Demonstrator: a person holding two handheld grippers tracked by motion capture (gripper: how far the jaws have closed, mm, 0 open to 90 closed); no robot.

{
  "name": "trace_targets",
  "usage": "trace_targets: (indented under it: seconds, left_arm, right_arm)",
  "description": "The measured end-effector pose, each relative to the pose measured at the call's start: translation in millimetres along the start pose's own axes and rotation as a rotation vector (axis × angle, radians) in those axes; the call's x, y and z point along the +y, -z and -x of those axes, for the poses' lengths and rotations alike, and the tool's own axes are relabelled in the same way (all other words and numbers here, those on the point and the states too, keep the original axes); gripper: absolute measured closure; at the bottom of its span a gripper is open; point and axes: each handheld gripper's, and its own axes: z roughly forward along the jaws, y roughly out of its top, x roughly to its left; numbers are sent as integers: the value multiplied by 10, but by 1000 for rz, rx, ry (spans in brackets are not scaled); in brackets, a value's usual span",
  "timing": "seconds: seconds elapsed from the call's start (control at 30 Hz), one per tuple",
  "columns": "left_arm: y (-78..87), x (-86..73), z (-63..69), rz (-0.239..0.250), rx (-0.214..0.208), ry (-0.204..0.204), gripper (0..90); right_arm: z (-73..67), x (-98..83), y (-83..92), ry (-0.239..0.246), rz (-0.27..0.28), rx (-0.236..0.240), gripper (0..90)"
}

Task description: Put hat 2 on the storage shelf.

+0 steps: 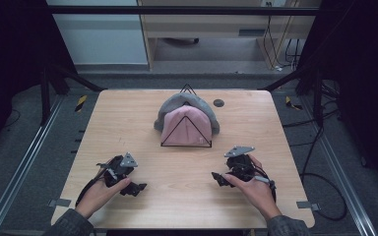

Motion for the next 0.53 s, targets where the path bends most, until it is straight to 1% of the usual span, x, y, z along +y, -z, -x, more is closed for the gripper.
trace_targets:
  seconds: [0.07, 0.1, 0.17, 0.23, 0.27, 0.3, 0.37, 0.4, 0.5, 0.53]
  left_arm:
    - [-29, -25, 10, -16, 2, -6, 55]
    - [-45, -35, 14, -24, 3, -5, 53]
    - [-72, -51, 15, -30, -6, 9, 37]
    - [-81, -54, 25, -22, -5, 13, 16]
    - [-84, -55, 30, -21, -4, 15, 13]
    - [-92, -60, 34, -16, -7, 15, 3]
    - [-98, -71, 32, -2, -12, 17, 0]
    - [-94, -74, 25, -5, -13, 10, 0]
    - [-95, -85, 17, 6, -13, 8, 0]
    - [-97, -90, 17, 12, -16, 10, 0]
  right_arm:
    - [9, -59, -57, -5, -24, -3, 84]
    - [10, -79, -78, -13, -36, 6, 83]
    - [12, -109, -117, -9, -56, 2, 82]
    - [10, -136, -161, 3, -83, -10, 81]
    - [6, -150, -182, 10, -93, -16, 65]
    - [-6, -162, -196, 25, -86, -33, 50]
    - [-9, -170, -210, 24, -76, -38, 30]
    - [-11, -180, -220, 20, -64, -41, 17]
    - [-21, -241, -245, 3, 8, -55, 3]
    - [-26, -258, -248, -4, 23, -61, 3]
